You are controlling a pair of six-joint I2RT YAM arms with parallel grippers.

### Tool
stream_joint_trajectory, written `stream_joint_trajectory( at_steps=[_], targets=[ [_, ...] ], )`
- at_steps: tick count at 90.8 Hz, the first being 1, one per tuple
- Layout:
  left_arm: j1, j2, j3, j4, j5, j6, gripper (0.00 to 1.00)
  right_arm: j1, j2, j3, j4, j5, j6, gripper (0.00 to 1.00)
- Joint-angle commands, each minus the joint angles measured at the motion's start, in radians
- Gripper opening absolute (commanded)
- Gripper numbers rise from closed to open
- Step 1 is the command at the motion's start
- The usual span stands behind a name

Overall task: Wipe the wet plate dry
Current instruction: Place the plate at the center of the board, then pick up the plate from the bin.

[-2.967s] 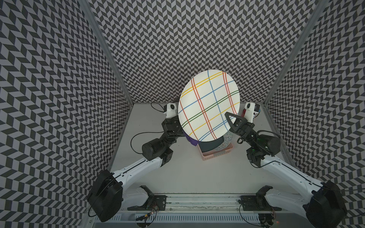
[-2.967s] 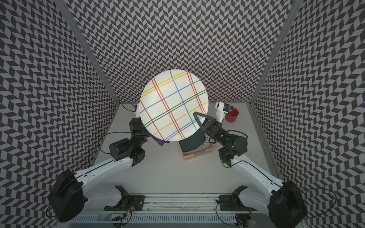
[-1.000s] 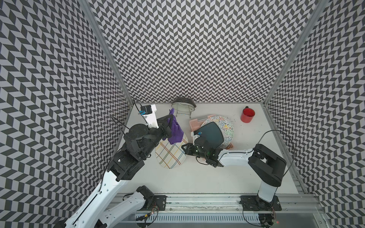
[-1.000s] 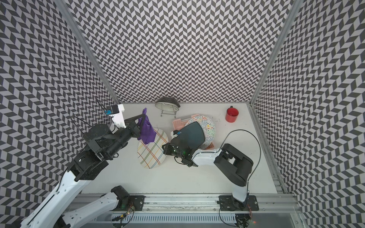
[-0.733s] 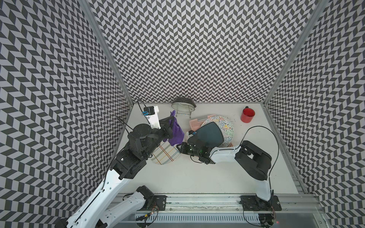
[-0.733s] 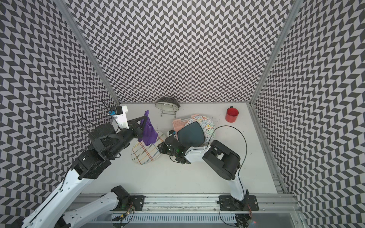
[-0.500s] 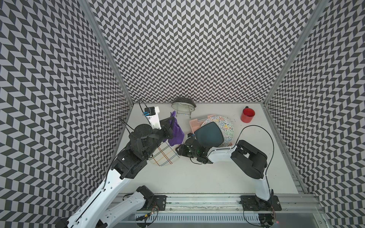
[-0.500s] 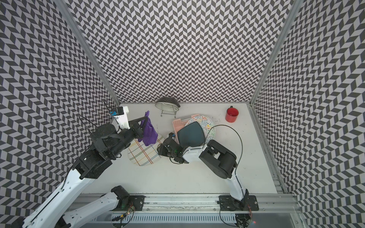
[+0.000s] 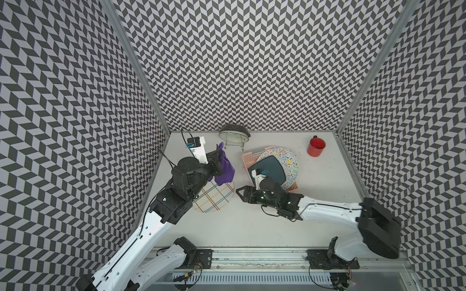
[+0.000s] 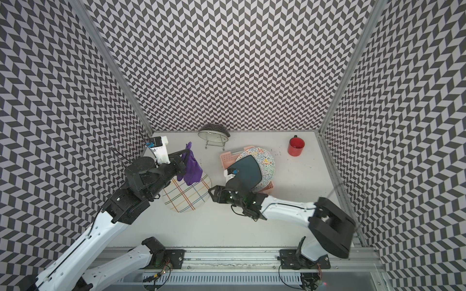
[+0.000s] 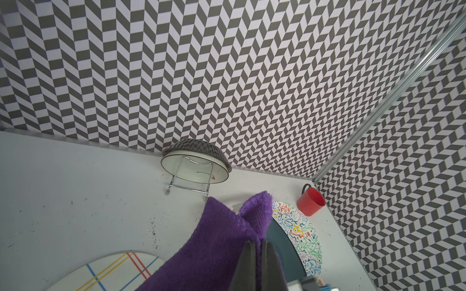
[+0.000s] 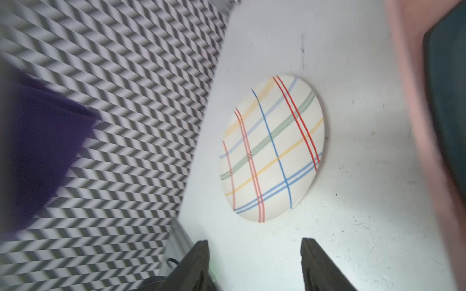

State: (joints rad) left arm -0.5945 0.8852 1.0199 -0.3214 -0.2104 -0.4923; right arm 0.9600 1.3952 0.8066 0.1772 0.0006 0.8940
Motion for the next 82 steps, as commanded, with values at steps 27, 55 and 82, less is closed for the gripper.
stream_joint_trajectory(
  at_steps=[27, 55, 82],
  targets=[
    [0.007, 0.317, -0.182, 0.283, 0.093, -0.083, 0.00, -0.600, -0.079, 0.096, -0.369, -0.213, -0.561, 0.52],
    [0.006, 0.488, -0.253, 0.417, 0.097, -0.129, 0.00, -0.638, 0.123, 0.111, -0.320, -0.263, -0.577, 0.56],
    [-0.010, 0.642, -0.298, 0.602, 0.188, -0.156, 0.00, -0.638, 0.202, 0.041, -0.227, -0.433, -0.543, 0.53]
  ],
)
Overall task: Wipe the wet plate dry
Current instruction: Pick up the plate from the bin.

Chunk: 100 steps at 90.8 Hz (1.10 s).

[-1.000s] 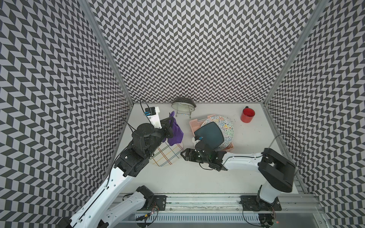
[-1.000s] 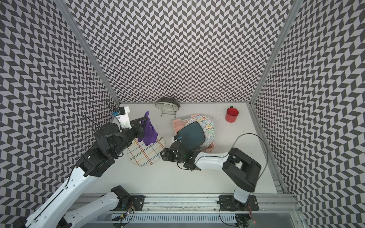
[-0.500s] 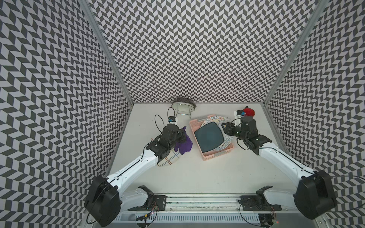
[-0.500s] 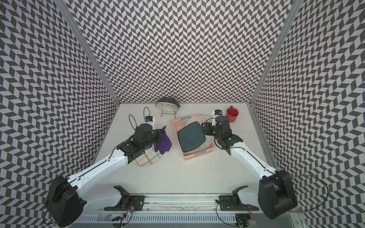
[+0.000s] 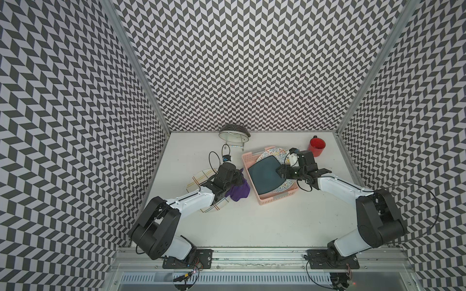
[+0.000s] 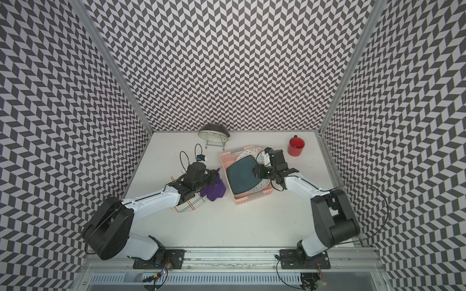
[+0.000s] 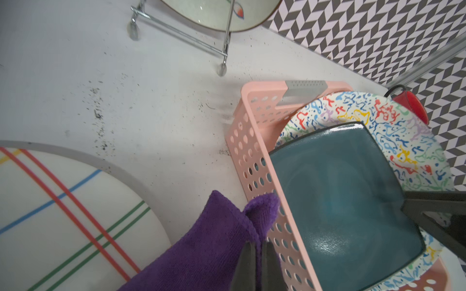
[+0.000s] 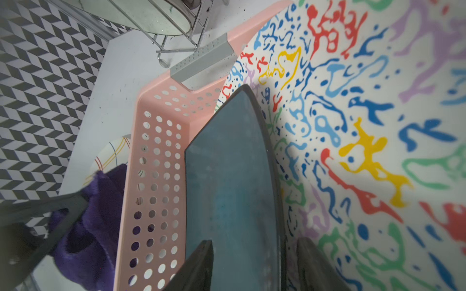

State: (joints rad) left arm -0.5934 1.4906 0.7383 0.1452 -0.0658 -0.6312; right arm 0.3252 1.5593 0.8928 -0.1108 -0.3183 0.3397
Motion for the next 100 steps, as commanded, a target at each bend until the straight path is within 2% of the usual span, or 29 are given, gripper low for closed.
stream_joint_trajectory(
  at_steps=[1, 14, 23, 32, 51, 60, 78, 91, 100],
  targets=[
    [-0.014, 0.043, -0.017, 0.141, 0.039, -0.015, 0.00, -0.003, 0.040, -0.048, 0.067, -0.129, 0.013, 0.53],
    [-0.035, 0.121, -0.004, 0.181, 0.034, -0.008, 0.00, -0.008, 0.036, -0.067, 0.117, -0.282, 0.046, 0.48],
    [-0.044, 0.149, -0.005, 0.210, 0.052, -0.021, 0.00, -0.011, 0.007, -0.082, 0.172, -0.333, 0.074, 0.45],
    [-0.053, 0.150, -0.010, 0.226, 0.055, -0.028, 0.00, -0.011, 0.018, -0.078, 0.181, -0.320, 0.085, 0.43],
    [-0.052, 0.085, -0.023, 0.205, 0.035, -0.016, 0.00, -0.011, 0.082, -0.097, 0.214, -0.272, 0.077, 0.26],
    [-0.046, 0.030, -0.037, 0.185, 0.032, -0.007, 0.00, -0.010, 0.071, -0.106, 0.232, -0.258, 0.083, 0.15],
    [-0.008, -0.158, -0.076, 0.105, 0.028, 0.002, 0.00, -0.016, -0.027, -0.106, 0.241, -0.248, 0.111, 0.02],
    [-0.001, -0.349, -0.070, 0.017, -0.006, 0.023, 0.00, -0.017, -0.160, -0.122, 0.285, -0.256, 0.171, 0.00],
    [-0.003, -0.448, -0.039, 0.003, 0.029, 0.030, 0.00, -0.016, -0.252, -0.146, 0.329, -0.263, 0.225, 0.00]
  ],
)
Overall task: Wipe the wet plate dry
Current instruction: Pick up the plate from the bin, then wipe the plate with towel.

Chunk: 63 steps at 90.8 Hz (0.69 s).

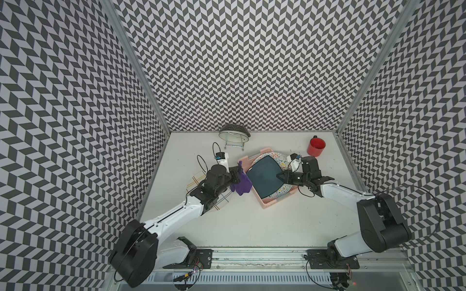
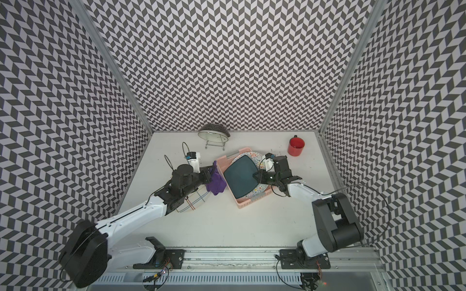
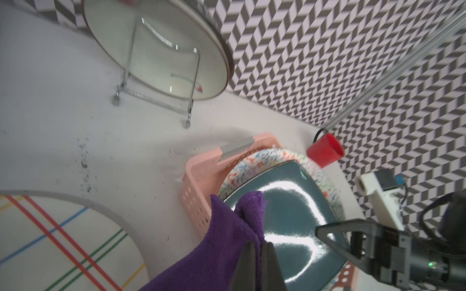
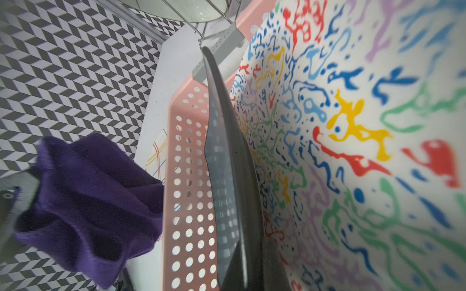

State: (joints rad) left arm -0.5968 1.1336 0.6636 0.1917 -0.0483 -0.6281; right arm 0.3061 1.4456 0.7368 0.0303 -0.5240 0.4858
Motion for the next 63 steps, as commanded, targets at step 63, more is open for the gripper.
stream_joint_trajectory(
  at_steps=[63],
  targets=[
    [-0.241, 0.211, 0.189, 0.074, -0.122, 0.062, 0.00, 0.292, -0.479, -0.138, 0.595, 0.072, 0.545, 0.00]
  ],
)
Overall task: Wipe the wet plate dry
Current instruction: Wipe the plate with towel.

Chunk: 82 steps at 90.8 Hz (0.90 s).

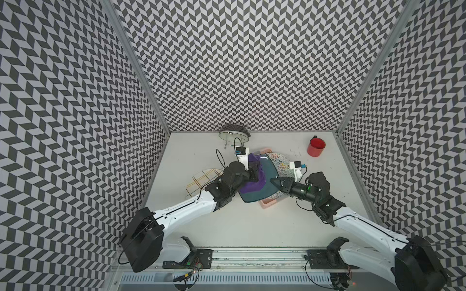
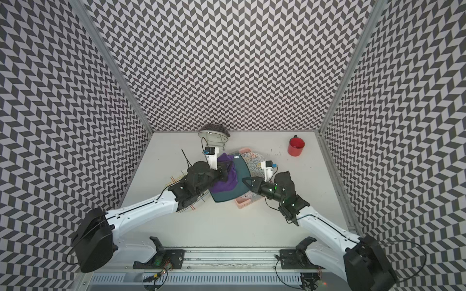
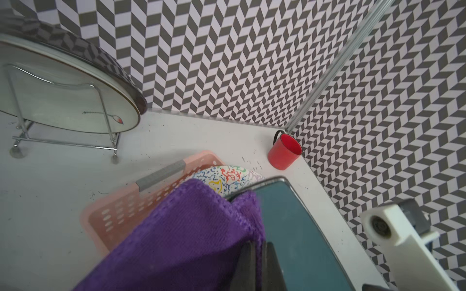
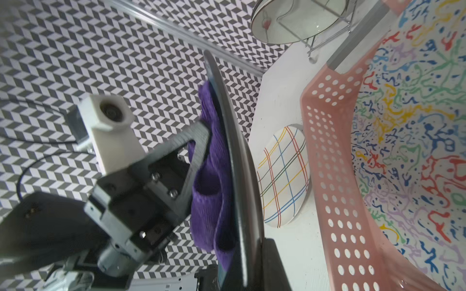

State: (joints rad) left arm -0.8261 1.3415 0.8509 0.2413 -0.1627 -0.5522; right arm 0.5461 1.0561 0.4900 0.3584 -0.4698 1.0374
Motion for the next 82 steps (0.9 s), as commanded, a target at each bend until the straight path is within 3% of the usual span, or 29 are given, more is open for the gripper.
stream_joint_trajectory(
  at_steps=[1, 16, 23, 32, 51, 68, 82],
  targets=[
    [-0.011, 0.002, 0.011, 0.018, -0.009, -0.011, 0.00, 0.068, -0.091, 0.112, 0.260, 0.028, -0.017, 0.00],
    [0.010, 0.038, 0.153, -0.069, -0.038, 0.062, 0.00, 0.219, -0.100, 0.101, 0.263, 0.096, -0.091, 0.00],
    [-0.002, 0.068, 0.186, -0.092, 0.004, 0.071, 0.00, 0.224, -0.109, 0.110, 0.267, 0.129, -0.088, 0.00],
    [-0.033, 0.050, 0.129, -0.073, 0.022, 0.036, 0.00, 0.191, -0.137, 0.135, 0.234, 0.223, -0.077, 0.00],
    [-0.040, -0.094, -0.106, -0.008, 0.023, -0.031, 0.00, 0.022, -0.166, 0.149, 0.243, 0.116, 0.003, 0.00],
    [-0.006, -0.189, -0.119, -0.037, 0.000, -0.021, 0.00, 0.038, -0.196, 0.127, 0.231, 0.028, 0.008, 0.00],
    [0.041, -0.124, 0.000, -0.064, 0.031, 0.046, 0.00, 0.143, -0.221, 0.065, 0.263, 0.091, 0.009, 0.00]
  ],
)
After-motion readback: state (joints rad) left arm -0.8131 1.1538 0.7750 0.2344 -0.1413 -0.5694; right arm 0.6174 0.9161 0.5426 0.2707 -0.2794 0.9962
